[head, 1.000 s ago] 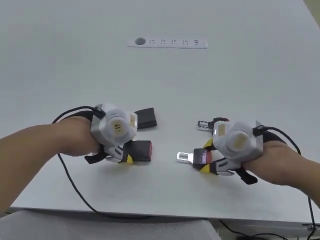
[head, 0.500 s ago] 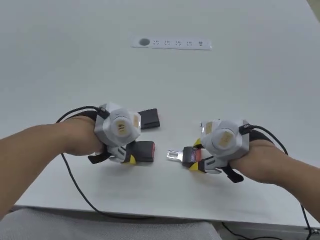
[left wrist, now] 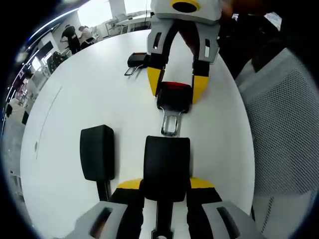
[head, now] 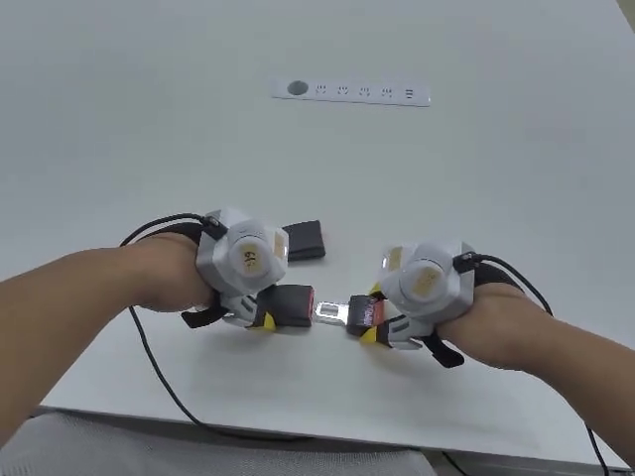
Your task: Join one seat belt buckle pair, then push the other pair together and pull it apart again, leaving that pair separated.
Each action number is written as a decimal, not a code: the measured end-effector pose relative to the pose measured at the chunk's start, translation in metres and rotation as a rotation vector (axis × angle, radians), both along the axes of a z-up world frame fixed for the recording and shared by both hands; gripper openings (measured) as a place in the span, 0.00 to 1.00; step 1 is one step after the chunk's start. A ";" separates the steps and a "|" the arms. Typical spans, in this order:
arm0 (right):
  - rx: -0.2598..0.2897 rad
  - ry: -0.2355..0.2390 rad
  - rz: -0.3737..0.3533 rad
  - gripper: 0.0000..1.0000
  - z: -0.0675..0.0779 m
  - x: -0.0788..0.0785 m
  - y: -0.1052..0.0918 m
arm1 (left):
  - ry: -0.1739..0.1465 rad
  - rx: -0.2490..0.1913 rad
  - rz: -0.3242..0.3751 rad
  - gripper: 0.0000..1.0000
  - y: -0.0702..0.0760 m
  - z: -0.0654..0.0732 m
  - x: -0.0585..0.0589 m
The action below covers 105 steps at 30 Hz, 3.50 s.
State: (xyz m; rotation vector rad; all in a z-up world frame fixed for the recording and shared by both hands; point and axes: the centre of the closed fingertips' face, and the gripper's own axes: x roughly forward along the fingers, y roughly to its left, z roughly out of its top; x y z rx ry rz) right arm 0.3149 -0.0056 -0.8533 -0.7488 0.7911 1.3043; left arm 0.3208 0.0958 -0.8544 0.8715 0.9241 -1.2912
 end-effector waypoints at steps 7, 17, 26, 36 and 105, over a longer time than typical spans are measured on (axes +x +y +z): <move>0.000 -0.003 0.011 0.35 0.001 0.001 0.006 | 0.001 0.003 0.002 0.34 0.000 0.000 0.000; 0.011 -0.006 0.021 0.35 0.001 0.000 0.014 | 0.000 0.002 -0.009 0.34 0.000 0.001 0.001; 0.013 -0.013 0.031 0.35 -0.001 0.002 0.020 | -0.004 -0.011 -0.013 0.33 -0.001 0.001 0.001; 0.003 -0.009 0.039 0.33 0.000 0.003 0.024 | -0.008 -0.009 -0.016 0.33 0.000 0.001 0.001; 0.070 -0.014 0.039 0.34 0.001 0.003 0.039 | -0.004 -0.074 -0.038 0.34 -0.002 0.005 -0.002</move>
